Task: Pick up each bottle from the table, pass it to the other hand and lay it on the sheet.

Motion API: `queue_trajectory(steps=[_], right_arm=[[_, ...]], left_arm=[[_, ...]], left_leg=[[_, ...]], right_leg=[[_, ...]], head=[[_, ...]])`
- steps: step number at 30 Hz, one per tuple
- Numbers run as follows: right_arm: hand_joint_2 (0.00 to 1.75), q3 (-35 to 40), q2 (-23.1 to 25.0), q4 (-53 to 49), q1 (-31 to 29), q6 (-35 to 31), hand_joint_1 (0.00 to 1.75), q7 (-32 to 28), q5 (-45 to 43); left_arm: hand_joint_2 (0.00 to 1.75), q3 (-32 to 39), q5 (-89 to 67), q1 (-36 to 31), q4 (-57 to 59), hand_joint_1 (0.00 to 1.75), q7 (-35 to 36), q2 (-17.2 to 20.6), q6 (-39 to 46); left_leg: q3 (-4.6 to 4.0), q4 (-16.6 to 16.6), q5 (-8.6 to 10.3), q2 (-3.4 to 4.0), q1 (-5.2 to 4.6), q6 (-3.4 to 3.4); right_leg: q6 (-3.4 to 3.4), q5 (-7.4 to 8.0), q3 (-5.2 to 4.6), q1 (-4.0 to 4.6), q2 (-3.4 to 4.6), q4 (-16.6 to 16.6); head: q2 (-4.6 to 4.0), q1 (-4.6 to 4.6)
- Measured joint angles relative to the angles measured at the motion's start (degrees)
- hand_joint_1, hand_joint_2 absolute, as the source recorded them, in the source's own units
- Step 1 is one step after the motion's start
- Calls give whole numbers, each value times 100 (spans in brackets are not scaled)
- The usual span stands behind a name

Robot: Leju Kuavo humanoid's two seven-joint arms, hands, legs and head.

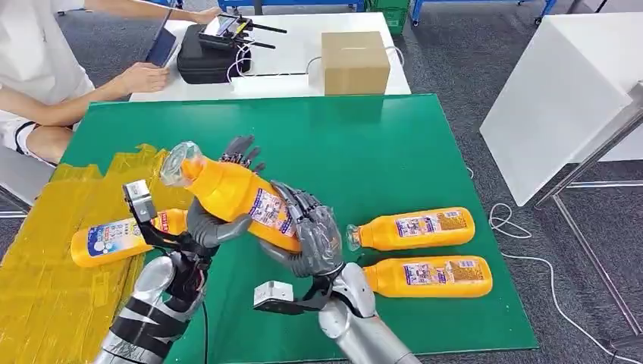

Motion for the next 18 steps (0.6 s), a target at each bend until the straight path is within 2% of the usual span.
queue_trajectory(steps=[4, 9, 10, 11, 12, 18], right_arm=[[175, 299, -46, 59, -77, 227, 175, 255, 39], [175, 500, -105, 223, -210, 249, 175, 292, 59], [175, 524, -107, 251, -230, 251, 175, 326, 72], [175, 550, -107, 282, -251, 251, 175, 367, 72], [175, 564, -107, 313, -276, 251, 175, 398, 74], [175, 625, -107, 507, -405, 231, 175, 529, 94]], left_arm=[[175, -4, 94, 0, 85, 0, -15, 0, -37], [175, -17, 107, -1, 177, 3, -33, 0, -39], [175, -15, 107, -1, 190, 49, -55, 0, -13], [175, -13, 107, 0, 203, 162, -76, 0, 67], [175, -9, 107, 5, 208, 175, -79, -4, 171], [175, 50, 256, 96, 208, 175, -76, -142, 697]], left_leg=[[2, 0, 0, 0, 0, 0], [1, 1, 1, 0, 0, 0], [1, 1, 1, 0, 0, 0], [1, 1, 1, 0, 0, 0], [1, 1, 1, 0, 0, 0], [0, 0, 0, 0, -1, 0]], right_leg=[[0, 0, 1, 0, 0, 0], [0, 0, 0, 0, 0, 1], [0, 0, 0, 1, 0, 1], [0, 0, 0, 1, 0, 1], [0, 0, -1, 1, 0, 0], [0, 0, 0, -1, 0, 0]], head=[[0, -2], [0, -2], [0, 0], [0, 0], [0, -2], [0, -2]])
